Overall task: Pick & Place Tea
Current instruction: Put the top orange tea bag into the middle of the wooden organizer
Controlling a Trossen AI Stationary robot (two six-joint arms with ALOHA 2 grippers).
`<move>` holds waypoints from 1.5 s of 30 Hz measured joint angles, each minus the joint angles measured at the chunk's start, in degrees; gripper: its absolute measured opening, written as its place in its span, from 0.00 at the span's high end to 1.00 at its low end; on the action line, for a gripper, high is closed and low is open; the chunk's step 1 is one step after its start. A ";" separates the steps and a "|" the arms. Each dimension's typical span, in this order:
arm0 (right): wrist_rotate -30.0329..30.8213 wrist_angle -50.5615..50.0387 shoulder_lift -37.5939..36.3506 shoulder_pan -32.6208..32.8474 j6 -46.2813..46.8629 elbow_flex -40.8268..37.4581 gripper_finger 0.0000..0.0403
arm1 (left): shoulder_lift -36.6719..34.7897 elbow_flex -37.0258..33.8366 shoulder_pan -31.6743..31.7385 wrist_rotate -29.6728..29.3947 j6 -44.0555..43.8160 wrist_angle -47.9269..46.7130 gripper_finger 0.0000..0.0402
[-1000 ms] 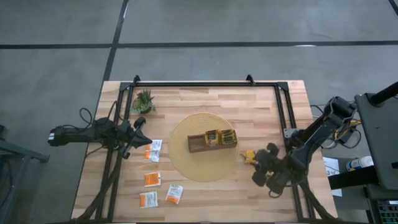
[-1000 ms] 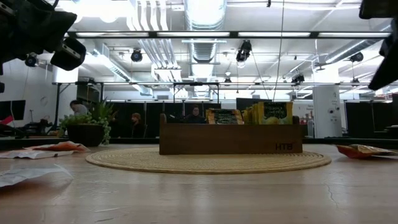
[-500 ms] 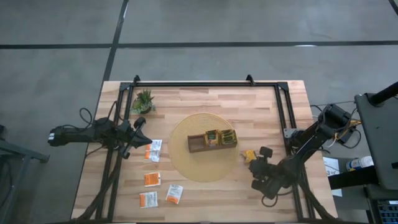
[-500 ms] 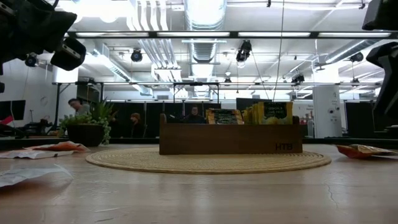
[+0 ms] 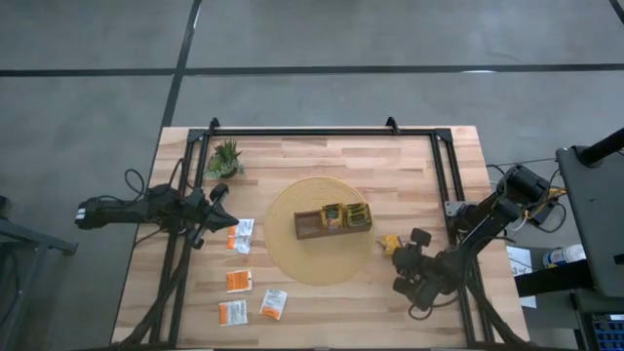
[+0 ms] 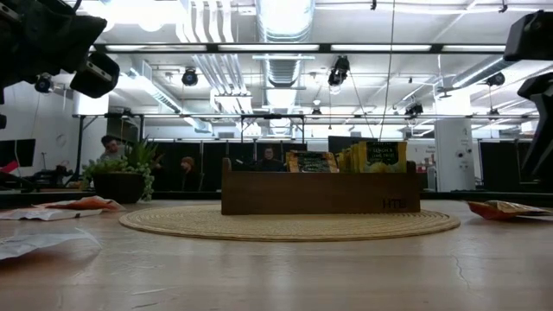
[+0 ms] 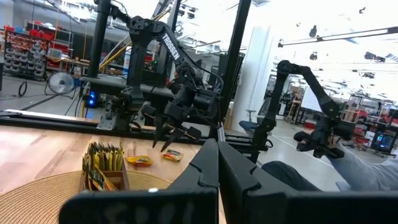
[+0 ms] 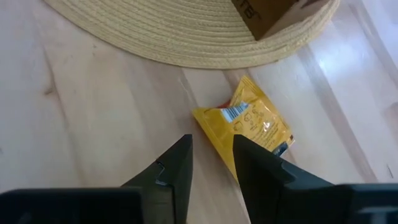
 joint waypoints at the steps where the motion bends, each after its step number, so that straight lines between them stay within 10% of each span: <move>1: -0.02 0.04 0.00 0.00 0.54 -0.18 0.72 | 0.00 0.02 0.00 0.00 -0.02 -0.01 1.00; 26: -1.15 -1.04 0.00 -0.27 13.30 -1.85 0.43 | 0.02 0.00 0.02 0.00 0.01 -0.01 1.00; 45: -0.99 5.59 0.02 -0.37 18.80 -9.76 0.45 | 0.01 0.01 0.00 0.00 -0.01 -0.03 1.00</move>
